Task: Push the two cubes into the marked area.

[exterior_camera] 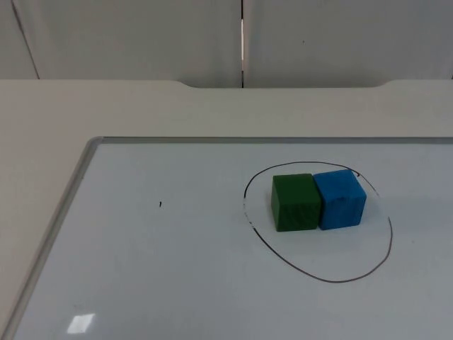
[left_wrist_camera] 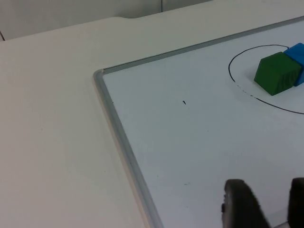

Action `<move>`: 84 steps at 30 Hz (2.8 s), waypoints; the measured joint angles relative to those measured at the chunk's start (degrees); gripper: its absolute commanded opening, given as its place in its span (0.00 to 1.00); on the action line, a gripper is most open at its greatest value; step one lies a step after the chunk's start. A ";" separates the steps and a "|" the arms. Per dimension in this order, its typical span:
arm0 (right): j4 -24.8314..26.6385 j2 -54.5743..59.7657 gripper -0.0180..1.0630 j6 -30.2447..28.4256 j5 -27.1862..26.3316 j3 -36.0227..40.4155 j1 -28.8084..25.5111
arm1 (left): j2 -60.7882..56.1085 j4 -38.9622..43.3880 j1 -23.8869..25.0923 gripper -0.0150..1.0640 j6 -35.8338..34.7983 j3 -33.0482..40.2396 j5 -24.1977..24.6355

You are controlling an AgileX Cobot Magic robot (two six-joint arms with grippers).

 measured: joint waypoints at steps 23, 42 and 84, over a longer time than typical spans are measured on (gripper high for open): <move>-0.12 0.00 0.79 0.13 0.00 0.00 0.00 | 0.00 0.00 0.00 0.99 0.00 0.00 0.00; -0.12 0.00 0.99 0.13 0.00 0.00 0.00 | 0.00 0.00 0.00 0.99 0.00 0.00 0.00; -0.12 0.00 0.99 0.13 0.00 0.00 -12.38 | 0.00 0.00 0.00 0.99 0.00 0.00 0.00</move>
